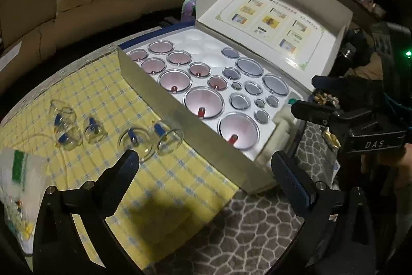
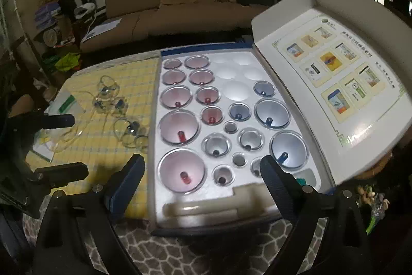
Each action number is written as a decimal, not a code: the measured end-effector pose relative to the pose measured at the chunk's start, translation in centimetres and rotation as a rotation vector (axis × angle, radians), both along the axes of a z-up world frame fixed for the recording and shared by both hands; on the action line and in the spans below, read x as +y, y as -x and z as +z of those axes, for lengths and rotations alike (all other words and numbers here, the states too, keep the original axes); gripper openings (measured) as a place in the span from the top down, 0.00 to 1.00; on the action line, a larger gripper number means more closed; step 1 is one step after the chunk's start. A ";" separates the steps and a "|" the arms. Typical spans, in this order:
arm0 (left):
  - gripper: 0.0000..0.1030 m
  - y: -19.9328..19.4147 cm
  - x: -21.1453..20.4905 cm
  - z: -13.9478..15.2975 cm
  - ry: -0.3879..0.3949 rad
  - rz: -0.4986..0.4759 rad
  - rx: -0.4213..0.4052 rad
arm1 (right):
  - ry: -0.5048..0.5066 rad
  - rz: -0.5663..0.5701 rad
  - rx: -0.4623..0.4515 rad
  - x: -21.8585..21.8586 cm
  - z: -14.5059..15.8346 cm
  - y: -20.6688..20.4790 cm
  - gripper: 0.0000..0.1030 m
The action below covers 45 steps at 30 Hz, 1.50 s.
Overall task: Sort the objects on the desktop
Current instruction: 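Open both tools and lift them away from the placed cups, then move both tools over the green-dotted plastic bag on the tablecloth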
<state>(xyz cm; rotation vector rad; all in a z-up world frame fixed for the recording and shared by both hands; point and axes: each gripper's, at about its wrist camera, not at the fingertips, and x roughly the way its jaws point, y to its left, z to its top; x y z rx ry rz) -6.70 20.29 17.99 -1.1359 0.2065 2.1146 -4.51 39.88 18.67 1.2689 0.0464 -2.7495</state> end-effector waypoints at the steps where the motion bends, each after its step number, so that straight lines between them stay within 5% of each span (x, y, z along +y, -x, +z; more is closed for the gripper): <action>1: 0.00 -0.5 -0.5 0.2 -0.004 0.004 0.002 | -0.002 0.004 0.006 -0.4 0.2 -0.5 0.08; 15: 0.00 -5.5 -11.3 1.2 -0.017 0.133 0.034 | 0.045 0.048 0.048 -6.3 0.5 -5.8 0.00; 28: 0.00 -6.0 -24.7 -3.9 -0.106 0.313 -0.006 | 0.112 0.101 0.049 -11.9 -2.7 -6.4 0.00; 37: 0.00 -3.9 -26.2 -8.8 -0.134 0.329 -0.053 | 0.117 0.135 0.025 -15.6 -8.5 -4.6 0.00; 45: 0.00 -2.2 -24.2 -10.8 -0.100 0.272 -0.006 | 0.083 0.119 0.027 -16.6 -11.8 -0.5 0.00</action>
